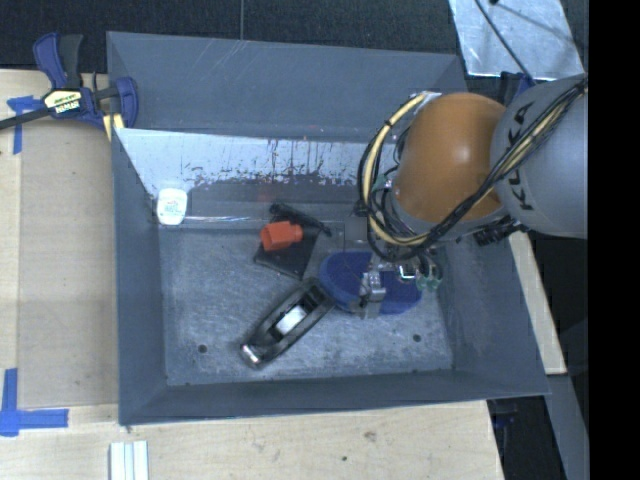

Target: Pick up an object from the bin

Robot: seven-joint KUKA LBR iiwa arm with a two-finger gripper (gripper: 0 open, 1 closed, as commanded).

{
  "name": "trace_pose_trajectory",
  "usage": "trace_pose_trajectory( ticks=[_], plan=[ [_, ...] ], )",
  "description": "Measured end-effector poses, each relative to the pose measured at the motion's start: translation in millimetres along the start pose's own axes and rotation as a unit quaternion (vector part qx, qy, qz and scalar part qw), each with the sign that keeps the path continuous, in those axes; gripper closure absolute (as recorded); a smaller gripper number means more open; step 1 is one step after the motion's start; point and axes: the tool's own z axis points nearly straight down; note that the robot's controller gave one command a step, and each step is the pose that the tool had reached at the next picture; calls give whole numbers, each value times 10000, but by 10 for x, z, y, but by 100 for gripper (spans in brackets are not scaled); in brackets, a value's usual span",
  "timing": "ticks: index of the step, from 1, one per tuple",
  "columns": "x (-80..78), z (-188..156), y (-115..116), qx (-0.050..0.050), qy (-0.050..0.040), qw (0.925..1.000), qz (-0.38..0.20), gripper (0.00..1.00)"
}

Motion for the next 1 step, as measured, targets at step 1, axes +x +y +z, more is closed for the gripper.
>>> trace_pose_trajectory(
  ticks=[1],
  plan=[
    [-133,786,-216,0,-10,9995,-307,0]
  ],
)
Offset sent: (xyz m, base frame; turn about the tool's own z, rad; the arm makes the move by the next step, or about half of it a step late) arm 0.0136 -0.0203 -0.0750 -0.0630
